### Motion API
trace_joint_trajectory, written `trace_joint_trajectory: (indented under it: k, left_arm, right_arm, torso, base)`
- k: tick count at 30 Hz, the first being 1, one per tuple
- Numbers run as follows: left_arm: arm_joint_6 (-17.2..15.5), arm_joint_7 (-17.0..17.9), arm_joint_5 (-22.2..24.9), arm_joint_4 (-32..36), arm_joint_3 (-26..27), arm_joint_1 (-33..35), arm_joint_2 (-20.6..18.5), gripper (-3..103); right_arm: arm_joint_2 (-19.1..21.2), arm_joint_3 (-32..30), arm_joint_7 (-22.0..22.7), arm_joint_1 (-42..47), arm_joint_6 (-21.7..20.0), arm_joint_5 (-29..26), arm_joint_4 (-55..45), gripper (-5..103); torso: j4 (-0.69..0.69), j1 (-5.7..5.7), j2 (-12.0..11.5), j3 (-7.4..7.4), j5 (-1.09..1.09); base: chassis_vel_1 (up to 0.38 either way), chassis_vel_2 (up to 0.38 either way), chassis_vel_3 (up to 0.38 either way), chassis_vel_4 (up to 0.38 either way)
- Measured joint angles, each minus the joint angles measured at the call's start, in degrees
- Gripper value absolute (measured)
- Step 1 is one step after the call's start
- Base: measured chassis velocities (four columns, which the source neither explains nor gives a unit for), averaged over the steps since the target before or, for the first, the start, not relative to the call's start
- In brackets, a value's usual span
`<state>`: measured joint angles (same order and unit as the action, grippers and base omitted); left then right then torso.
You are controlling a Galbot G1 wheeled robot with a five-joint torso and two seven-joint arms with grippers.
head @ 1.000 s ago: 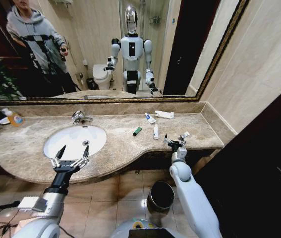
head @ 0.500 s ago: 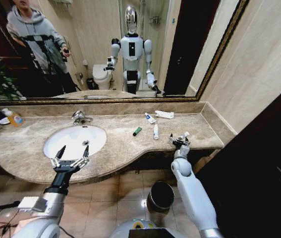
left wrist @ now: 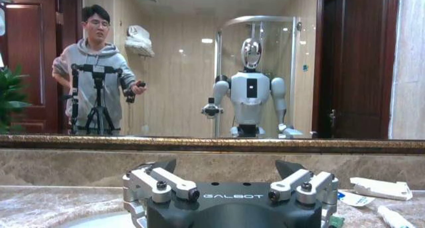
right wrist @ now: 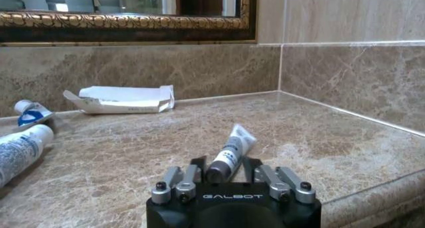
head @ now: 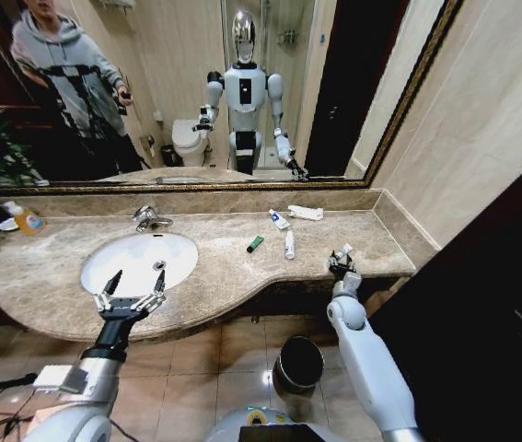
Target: Pick up the trash from the sink and place it in the trash bin.
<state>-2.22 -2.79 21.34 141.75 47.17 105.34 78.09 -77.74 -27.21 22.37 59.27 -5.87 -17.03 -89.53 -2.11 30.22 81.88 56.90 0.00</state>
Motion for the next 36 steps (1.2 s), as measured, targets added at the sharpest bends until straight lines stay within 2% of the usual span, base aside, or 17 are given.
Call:
trace_joint_trajectory:
  k: [2, 3, 4, 13, 16, 17, 20, 21, 23, 29, 33, 34, 36]
  left_arm:
    - [0.0, 0.0, 0.0, 0.0, 0.0, 0.0, 0.0, 100]
    - [0.0, 0.0, 0.0, 0.0, 0.0, 0.0, 0.0, 100]
    - [0.0, 0.0, 0.0, 0.0, 0.0, 0.0, 0.0, 100]
    - [0.0, 0.0, 0.0, 0.0, 0.0, 0.0, 0.0, 100]
    - [0.0, 0.0, 0.0, 0.0, 0.0, 0.0, 0.0, 100]
    - [0.0, 0.0, 0.0, 0.0, 0.0, 0.0, 0.0, 100]
    - [0.0, 0.0, 0.0, 0.0, 0.0, 0.0, 0.0, 100]
    - [0.0, 0.0, 0.0, 0.0, 0.0, 0.0, 0.0, 100]
    - [0.0, 0.0, 0.0, 0.0, 0.0, 0.0, 0.0, 100]
    - [0.0, 0.0, 0.0, 0.0, 0.0, 0.0, 0.0, 100]
    - [0.0, 0.0, 0.0, 0.0, 0.0, 0.0, 0.0, 100]
    - [0.0, 0.0, 0.0, 0.0, 0.0, 0.0, 0.0, 100]
    - [0.0, 0.0, 0.0, 0.0, 0.0, 0.0, 0.0, 100]
  right_arm:
    - [0.1, -0.1, -0.1, 0.2, -0.1, -0.2, -0.5, 27]
    - [0.3, -0.1, -0.1, 0.3, -0.2, -0.4, -0.8, 27]
    - [0.4, -0.1, -0.1, 0.5, -0.2, -0.5, -1.1, 21]
    - [1.3, -1.1, -0.7, 3.3, 0.0, -1.8, -4.4, 18]
    - [1.7, -2.2, -4.9, 6.9, 5.4, -3.0, -6.7, 18]
    - [1.7, -2.2, -4.9, 6.9, 5.4, -3.0, -6.7, 18]
    - [1.9, -3.7, -11.6, 13.4, 12.0, -2.9, -10.3, 18]
    - [1.9, -3.7, -11.6, 13.4, 12.0, -2.9, -10.3, 18]
    - [1.4, -5.1, -16.4, 19.6, 14.6, -4.0, -15.2, 18]
    - [-0.4, -6.5, -21.6, 29.5, 18.0, -6.4, -22.8, 18]
    - [-4.2, -6.2, -24.6, 39.2, 23.9, -2.3, -23.5, 18]
    - [-4.2, -6.2, -24.6, 39.2, 23.9, -2.3, -23.5, 18]
    - [-7.4, -5.8, -25.7, 43.1, 27.7, 0.7, -21.6, 18]
  torso:
    - [0.0, 0.0, 0.0, 0.0, 0.0]
    - [0.0, 0.0, 0.0, 0.0, 0.0]
    - [0.0, 0.0, 0.0, 0.0, 0.0]
    - [0.0, 0.0, 0.0, 0.0, 0.0]
    - [0.0, 0.0, 0.0, 0.0, 0.0]
    - [0.0, 0.0, 0.0, 0.0, 0.0]
    - [0.0, 0.0, 0.0, 0.0, 0.0]
    - [0.0, 0.0, 0.0, 0.0, 0.0]
    - [0.0, 0.0, 0.0, 0.0, 0.0]
    - [0.0, 0.0, 0.0, -0.01, -0.02]
    - [0.01, -0.01, 0.0, -0.01, -0.01]
    - [0.01, -0.01, 0.0, -0.01, -0.01]
    - [0.0, -0.01, 0.0, -0.01, -0.01]
  base:
    - [0.0, 0.0, 0.0, 0.0]
    - [0.0, 0.0, 0.0, 0.0]
    - [0.0, 0.0, 0.0, 0.0]
    - [0.0, 0.0, 0.0, 0.0]
    - [0.0, 0.0, 0.0, 0.0]
    - [0.0, 0.0, 0.0, 0.0]
    - [0.0, 0.0, 0.0, 0.0]
    - [0.0, 0.0, 0.0, 0.0]
    - [0.0, 0.0, 0.0, 0.0]
    - [0.0, 0.0, 0.0, 0.0]
    - [0.0, 0.0, 0.0, 0.0]
    - [0.0, 0.0, 0.0, 0.0]
    - [0.0, 0.0, 0.0, 0.0]
